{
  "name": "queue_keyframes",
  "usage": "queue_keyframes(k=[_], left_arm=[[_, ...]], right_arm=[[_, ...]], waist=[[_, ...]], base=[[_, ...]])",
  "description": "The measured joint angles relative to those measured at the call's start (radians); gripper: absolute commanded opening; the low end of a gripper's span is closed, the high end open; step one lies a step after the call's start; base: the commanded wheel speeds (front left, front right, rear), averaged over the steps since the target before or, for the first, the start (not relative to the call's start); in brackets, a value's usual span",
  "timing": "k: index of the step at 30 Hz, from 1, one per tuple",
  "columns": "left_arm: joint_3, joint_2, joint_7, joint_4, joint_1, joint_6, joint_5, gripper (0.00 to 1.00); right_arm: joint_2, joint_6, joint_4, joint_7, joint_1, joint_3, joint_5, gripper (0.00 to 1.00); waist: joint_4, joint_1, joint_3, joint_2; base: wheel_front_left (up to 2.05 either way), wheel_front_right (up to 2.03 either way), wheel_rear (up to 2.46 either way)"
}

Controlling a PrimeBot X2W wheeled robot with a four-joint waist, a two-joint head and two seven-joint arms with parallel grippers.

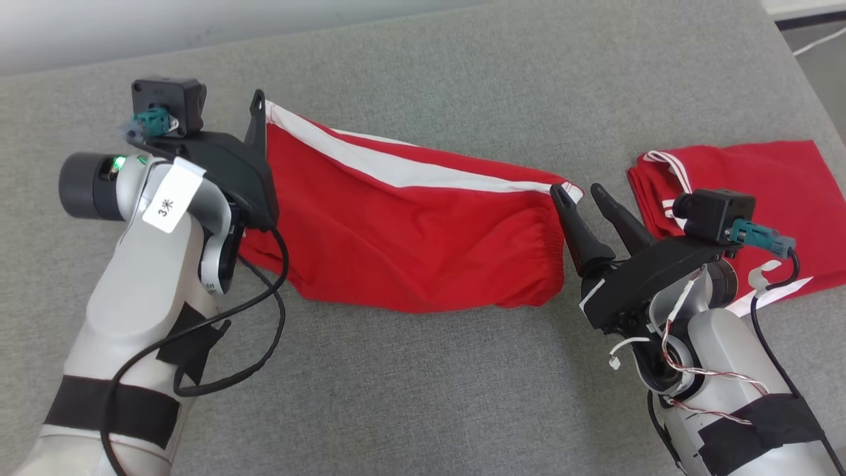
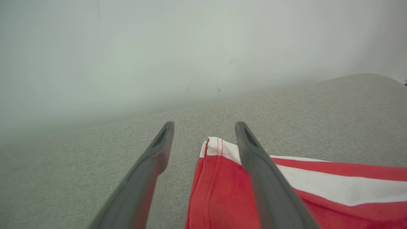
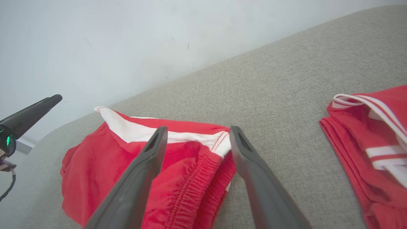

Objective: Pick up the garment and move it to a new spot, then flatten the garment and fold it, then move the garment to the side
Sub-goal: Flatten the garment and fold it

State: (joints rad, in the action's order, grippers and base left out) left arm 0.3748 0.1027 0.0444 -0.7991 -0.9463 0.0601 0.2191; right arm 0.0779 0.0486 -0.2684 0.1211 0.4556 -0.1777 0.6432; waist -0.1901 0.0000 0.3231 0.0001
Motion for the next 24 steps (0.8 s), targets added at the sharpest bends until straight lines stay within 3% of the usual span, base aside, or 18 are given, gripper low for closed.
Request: queue_keyframes(k=[15, 24], left_arm=[[0.006, 0.008, 0.018, -0.125, 0.148, -0.035, 0.034, 1.0], [0.003, 0.018, 0.071, -0.15, 0.191, -0.053, 0.049, 1.0]], right_arm=[[0.04, -0.031, 0.01, -0.032, -0.146, -0.035, -0.095, 1.0], [0.034, -0.033, 0.031, 0.012, -0.228, -0.103, -0.11, 1.0]], waist=[[0.023, -0.0001, -0.119, -0.0001], [-0.01, -0.0002, -0.153, -0.0001]], base=[[0.0, 0.0, 0.0], [0.0, 0.0, 0.0]])
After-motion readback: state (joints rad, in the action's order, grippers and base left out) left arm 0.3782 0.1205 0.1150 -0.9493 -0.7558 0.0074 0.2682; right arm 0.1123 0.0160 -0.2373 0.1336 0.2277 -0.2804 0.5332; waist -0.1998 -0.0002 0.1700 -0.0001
